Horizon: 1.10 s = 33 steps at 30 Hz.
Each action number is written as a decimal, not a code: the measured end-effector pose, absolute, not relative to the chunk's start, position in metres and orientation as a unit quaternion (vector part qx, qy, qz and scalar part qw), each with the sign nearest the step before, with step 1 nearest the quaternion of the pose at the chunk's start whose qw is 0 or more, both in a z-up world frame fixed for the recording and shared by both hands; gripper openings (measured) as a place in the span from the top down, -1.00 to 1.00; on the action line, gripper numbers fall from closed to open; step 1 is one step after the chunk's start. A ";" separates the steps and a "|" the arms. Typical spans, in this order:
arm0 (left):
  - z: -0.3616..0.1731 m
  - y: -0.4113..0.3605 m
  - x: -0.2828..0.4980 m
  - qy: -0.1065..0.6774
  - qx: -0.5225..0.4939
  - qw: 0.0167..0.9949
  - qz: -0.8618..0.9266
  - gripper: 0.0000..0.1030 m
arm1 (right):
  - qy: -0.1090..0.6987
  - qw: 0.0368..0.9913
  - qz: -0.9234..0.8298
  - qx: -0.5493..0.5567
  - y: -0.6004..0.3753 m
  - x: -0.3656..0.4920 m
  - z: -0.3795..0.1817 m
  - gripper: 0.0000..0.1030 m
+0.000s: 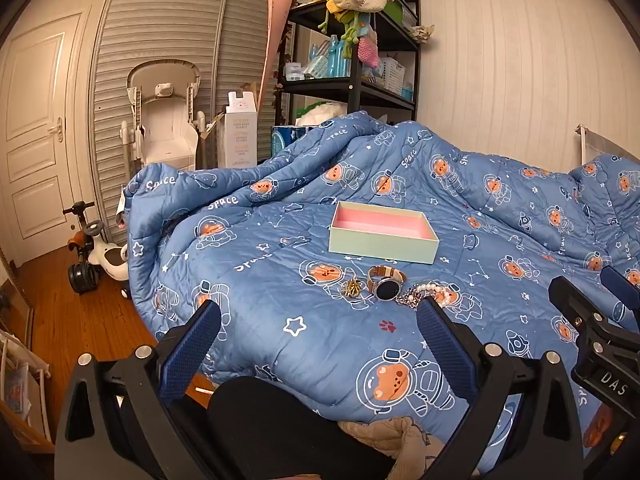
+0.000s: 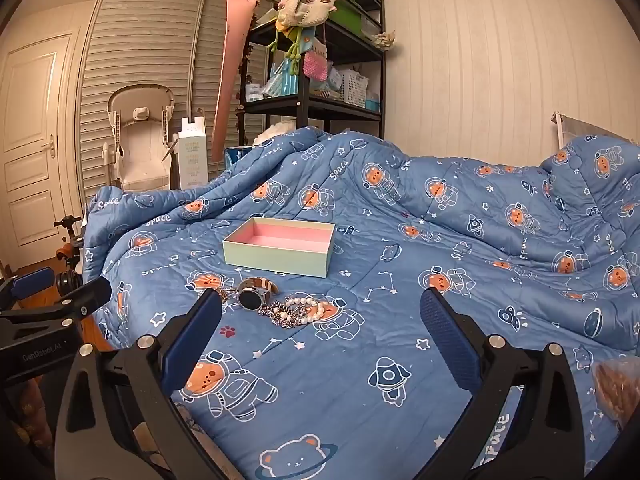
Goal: Organize jewelry
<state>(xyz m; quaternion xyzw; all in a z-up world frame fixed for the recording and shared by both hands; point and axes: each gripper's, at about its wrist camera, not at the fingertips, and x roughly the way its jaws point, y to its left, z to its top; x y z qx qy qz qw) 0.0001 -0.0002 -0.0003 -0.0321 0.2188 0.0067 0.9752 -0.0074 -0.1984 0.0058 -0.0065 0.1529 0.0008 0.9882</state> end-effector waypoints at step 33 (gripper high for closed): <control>0.005 -0.003 0.002 0.217 -0.031 0.976 0.006 -0.87 | 0.154 0.988 0.001 -0.010 -0.198 -0.008 0.006 -0.90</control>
